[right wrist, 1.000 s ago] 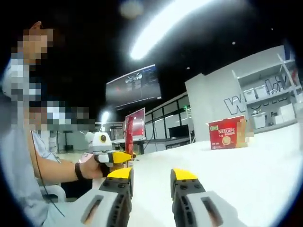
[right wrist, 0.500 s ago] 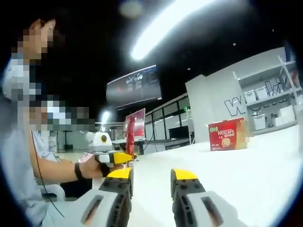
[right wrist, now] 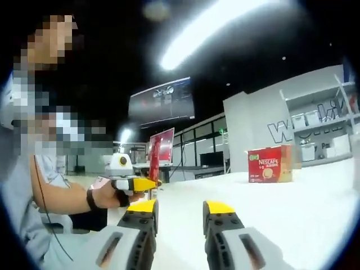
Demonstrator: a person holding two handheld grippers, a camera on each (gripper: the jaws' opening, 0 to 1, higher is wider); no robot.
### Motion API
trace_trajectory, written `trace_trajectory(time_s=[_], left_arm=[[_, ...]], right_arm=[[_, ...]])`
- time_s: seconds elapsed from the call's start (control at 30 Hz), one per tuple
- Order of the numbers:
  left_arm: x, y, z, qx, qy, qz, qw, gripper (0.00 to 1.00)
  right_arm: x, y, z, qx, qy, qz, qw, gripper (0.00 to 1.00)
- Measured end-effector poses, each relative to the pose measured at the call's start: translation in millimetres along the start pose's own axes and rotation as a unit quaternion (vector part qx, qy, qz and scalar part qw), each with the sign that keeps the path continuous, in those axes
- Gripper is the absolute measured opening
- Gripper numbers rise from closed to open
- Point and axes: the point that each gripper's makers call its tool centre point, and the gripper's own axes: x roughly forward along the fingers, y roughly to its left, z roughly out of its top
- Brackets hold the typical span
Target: Tear open the coffee pouch, take out the coffee, and pour the coffee from the pouch into the cup
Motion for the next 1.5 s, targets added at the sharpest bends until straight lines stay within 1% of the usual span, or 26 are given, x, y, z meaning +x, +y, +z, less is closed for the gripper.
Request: trace_trajectory(time_s=[0.1, 0.13, 0.17, 0.2, 0.23, 0.27, 0.33, 0.4, 0.47, 0.5, 0.73, 0.83, 0.97, 1.03, 1.07, 1.17, 1.23, 1.37, 1.4, 1.5], left_arm=[[0.1, 0.2, -1.1, 0.000, 0.003, 0.000, 1.0000, 0.12], [0.0, 0.2, -1.3, 0.001, 0.004, -0.001, 1.0000, 0.12], [0.1, 0.4, -1.6, 0.001, 0.004, 0.000, 1.0000, 0.12], [0.0, 0.8, -2.0, 0.001, 0.005, 0.001, 1.0000, 0.12], [-0.1, 1.7, -2.1, 0.001, 0.006, 0.003, 1.0000, 0.12], [-0.2, 2.2, -2.2, 0.001, 0.006, 0.004, 1.0000, 0.12], [-0.2, 3.7, -2.7, -0.001, 0.007, 0.007, 1.0000, 0.12], [-0.2, 5.1, -2.9, -0.001, 0.007, 0.007, 1.0000, 0.12], [0.0, 5.8, -3.1, 0.000, 0.006, 0.006, 1.0000, 0.12], [0.3, 6.6, -3.6, 0.000, 0.007, 0.006, 1.0000, 0.12], [1.1, 8.1, -6.4, -0.001, 0.012, 0.003, 0.9999, 0.12], [1.0, 8.4, -6.5, -0.001, 0.011, 0.003, 0.9999, 0.12], [1.6, 7.7, -7.9, 0.000, 0.014, 0.001, 0.9999, 0.12], [1.7, 6.9, -8.1, 0.001, 0.015, 0.000, 0.9999, 0.12], [1.7, 6.9, -8.2, 0.001, 0.015, 0.001, 0.9999, 0.12], [1.7, 6.4, -8.1, 0.002, 0.015, 0.001, 0.9999, 0.12], [1.8, 6.1, -8.3, 0.003, 0.016, 0.002, 0.9999, 0.12], [2.5, 4.4, -9.9, 0.005, 0.020, 0.000, 0.9998, 0.12], [2.6, 4.1, -10.1, 0.006, 0.020, 0.000, 0.9998, 0.12], [2.4, 2.4, -9.5, 0.008, 0.019, -0.002, 0.9998, 0.12]], right_arm=[[-1.2, -4.1, 1.9, 0.005, -0.005, -0.006, 1.0000, 0.32], [-2.4, -6.4, 5.4, 0.013, -0.014, -0.008, 0.9998, 0.32], [-3.2, -7.8, 9.8, 0.031, -0.026, -0.006, 0.9992, 0.32], [-4.9, -12.6, 13.4, 0.047, -0.036, -0.011, 0.9982, 0.33], [-6.7, -19.9, 15.0, 0.056, -0.039, -0.023, 0.9974, 0.33], [-8.0, -25.5, 14.7, 0.047, -0.032, -0.029, 0.9979, 0.35], [-13.2, -44.1, 14.6, 0.024, -0.016, -0.063, 0.9976, 0.41], [-19.2, -57.5, 19.0, 0.018, -0.017, -0.080, 0.9965, 0.46], [-28.9, -76.0, 22.5, 0.018, -0.015, -0.102, 0.9945, 0.50], [-36.7, -89.9, 24.1, 0.014, -0.013, -0.120, 0.9927, 0.51], [-71.5, -143.9, 30.1, -0.004, -0.002, -0.171, 0.9852, 0.50], [-86.2, -170.6, 29.7, -0.022, 0.013, -0.201, 0.9792, 0.50], [-106.1, -212.6, 32.2, -0.053, 0.037, -0.249, 0.9662, 0.52], [-114.9, -232.1, 35.8, -0.062, 0.040, -0.269, 0.9604, 0.53], [-118.4, -241.3, 38.0, -0.064, 0.041, -0.274, 0.9588, 0.54], [-132.3, -272.6, 43.4, -0.084, 0.052, -0.302, 0.9481, 0.54], [-138.5, -286.7, 44.3, -0.092, 0.058, -0.313, 0.9434, 0.54], [-151.5, -313.3, 47.7, -0.096, 0.055, -0.331, 0.9372, 0.54], [-152.1, -314.1, 48.0, -0.097, 0.054, -0.332, 0.9367, 0.54], [-157.5, -325.3, 51.5, -0.101, 0.057, -0.339, 0.9336, 0.54]])
